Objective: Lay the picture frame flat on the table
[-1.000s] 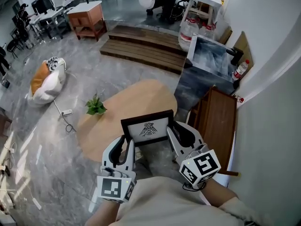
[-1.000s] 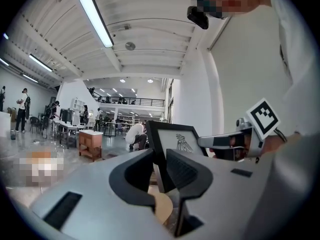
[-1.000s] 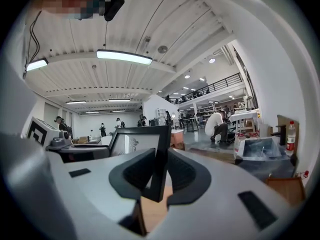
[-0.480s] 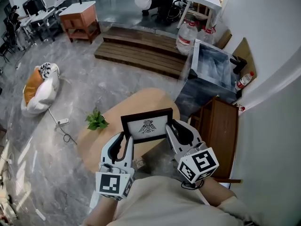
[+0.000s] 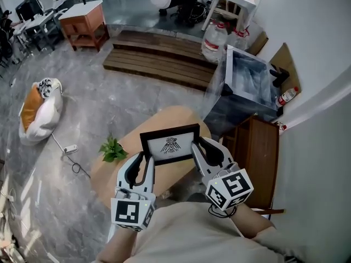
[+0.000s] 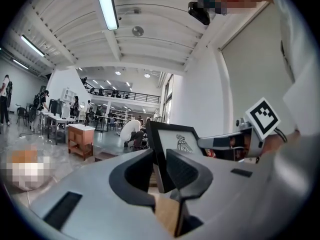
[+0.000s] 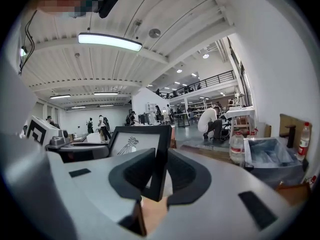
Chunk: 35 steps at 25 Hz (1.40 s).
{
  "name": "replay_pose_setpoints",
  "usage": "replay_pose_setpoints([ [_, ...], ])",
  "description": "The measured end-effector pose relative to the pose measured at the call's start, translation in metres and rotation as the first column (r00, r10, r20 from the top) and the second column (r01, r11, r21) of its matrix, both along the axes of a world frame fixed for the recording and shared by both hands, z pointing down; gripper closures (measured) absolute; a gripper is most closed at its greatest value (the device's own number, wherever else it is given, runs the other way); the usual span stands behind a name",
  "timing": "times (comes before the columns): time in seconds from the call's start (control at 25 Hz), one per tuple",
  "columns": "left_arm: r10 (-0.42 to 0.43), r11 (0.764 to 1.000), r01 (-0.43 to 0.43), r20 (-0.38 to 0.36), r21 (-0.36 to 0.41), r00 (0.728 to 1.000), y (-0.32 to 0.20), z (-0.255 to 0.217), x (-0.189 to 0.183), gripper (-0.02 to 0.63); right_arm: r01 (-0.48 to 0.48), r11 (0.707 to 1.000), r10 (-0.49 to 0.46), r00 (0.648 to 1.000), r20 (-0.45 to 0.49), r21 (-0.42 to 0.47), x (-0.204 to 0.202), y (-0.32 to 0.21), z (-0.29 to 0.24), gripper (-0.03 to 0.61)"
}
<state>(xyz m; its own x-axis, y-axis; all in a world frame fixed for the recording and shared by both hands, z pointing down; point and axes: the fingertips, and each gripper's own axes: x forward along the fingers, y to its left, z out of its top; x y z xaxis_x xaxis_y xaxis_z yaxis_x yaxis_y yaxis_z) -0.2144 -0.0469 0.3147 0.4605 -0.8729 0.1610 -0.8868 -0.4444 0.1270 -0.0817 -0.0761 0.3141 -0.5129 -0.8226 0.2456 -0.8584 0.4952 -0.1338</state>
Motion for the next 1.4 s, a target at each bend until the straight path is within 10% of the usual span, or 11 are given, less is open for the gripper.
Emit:
replay_pose_setpoints([
  [1.4, 0.052, 0.96, -0.033, 0.061, -0.277, 0.997, -0.262, 0.167, 0.094, 0.532, -0.109, 0.954, 0.095, 0.994, -0.061, -0.28, 0.095, -0.254, 0.174, 0.523],
])
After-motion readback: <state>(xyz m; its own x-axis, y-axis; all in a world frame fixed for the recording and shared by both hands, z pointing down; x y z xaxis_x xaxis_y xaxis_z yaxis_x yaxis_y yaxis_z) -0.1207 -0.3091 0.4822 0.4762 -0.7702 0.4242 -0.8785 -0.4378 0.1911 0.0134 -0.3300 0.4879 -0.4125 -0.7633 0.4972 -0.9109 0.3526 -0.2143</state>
